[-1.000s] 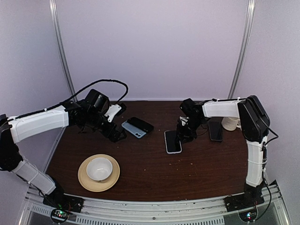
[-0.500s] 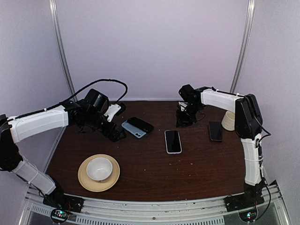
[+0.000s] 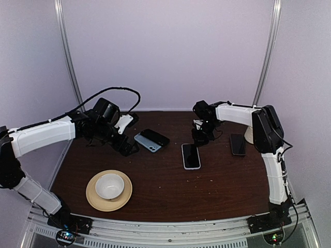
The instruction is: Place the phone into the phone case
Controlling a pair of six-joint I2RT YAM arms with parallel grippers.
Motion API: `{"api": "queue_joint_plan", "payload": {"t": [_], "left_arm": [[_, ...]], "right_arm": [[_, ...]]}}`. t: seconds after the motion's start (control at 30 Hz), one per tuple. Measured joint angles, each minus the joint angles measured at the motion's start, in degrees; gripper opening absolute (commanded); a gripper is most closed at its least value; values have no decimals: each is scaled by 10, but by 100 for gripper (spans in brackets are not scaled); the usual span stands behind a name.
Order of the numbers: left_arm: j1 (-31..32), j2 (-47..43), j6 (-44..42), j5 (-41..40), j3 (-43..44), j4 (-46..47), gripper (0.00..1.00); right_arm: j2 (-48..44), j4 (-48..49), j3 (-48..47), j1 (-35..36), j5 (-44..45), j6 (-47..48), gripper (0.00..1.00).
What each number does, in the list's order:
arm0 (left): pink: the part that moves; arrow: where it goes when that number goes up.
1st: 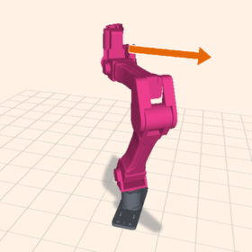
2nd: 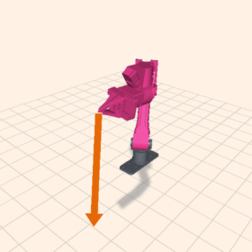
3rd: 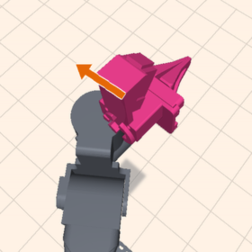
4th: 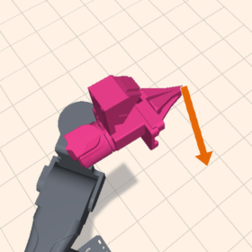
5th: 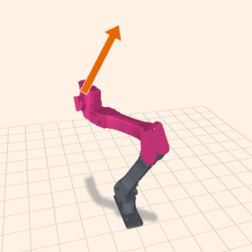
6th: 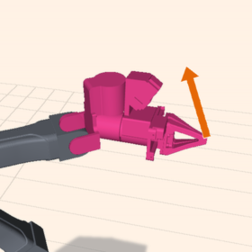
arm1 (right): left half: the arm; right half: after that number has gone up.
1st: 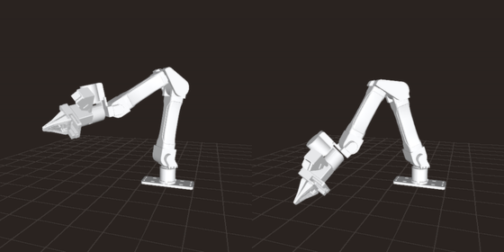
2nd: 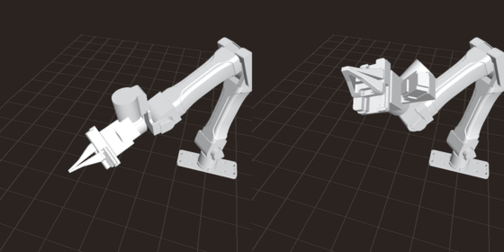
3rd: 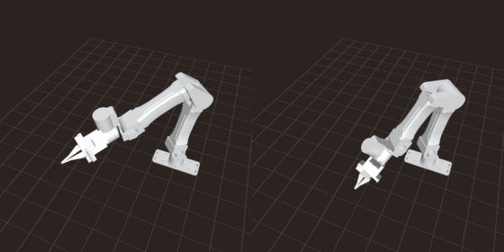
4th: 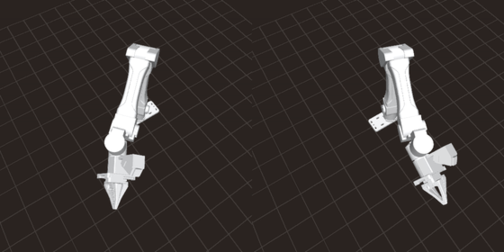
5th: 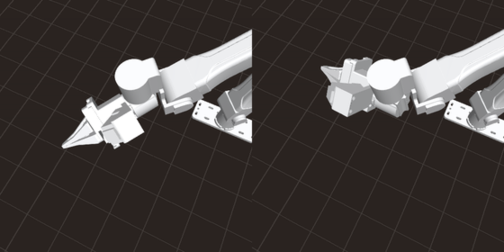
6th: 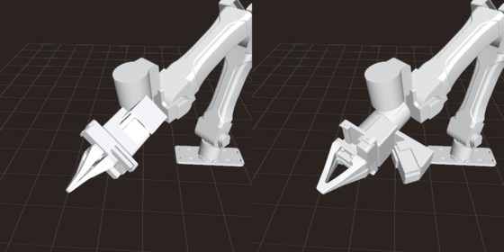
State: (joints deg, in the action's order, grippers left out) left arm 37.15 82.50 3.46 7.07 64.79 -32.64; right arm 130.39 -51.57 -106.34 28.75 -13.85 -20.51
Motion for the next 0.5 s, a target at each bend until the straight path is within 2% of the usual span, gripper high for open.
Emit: {"api": "queue_joint_plan", "payload": {"t": [0.5], "left_arm": [[-3,0,-2,1,0,0,97]], "right_arm": [[21,-42,-38,29,97,19,6]]}}
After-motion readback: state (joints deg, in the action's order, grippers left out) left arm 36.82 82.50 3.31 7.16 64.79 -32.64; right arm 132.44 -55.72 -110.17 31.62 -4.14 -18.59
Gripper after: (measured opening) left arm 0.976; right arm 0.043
